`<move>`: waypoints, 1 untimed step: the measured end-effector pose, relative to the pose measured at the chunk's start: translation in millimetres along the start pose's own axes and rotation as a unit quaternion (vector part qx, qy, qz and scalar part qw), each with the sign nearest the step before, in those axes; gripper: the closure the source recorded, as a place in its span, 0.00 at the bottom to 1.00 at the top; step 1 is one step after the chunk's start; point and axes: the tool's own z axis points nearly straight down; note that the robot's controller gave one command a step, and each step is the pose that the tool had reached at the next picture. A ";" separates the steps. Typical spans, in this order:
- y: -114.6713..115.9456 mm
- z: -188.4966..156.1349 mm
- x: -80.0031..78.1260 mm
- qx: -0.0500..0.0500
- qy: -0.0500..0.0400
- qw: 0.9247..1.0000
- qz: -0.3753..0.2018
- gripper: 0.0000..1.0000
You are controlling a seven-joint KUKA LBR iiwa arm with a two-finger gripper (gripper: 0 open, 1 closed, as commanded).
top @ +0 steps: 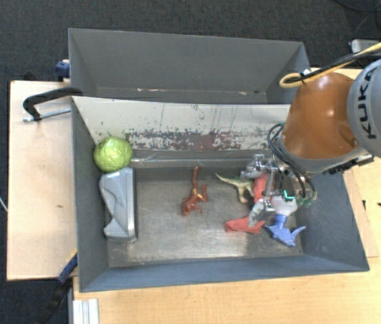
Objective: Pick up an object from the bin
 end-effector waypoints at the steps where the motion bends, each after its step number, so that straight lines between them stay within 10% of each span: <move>1: 0.0 -4.1 -2.0 0.000 -0.004 1.000 0.000 0.00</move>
Offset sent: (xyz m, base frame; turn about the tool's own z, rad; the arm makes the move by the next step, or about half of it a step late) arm -0.0286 0.0028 -0.0597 -0.4096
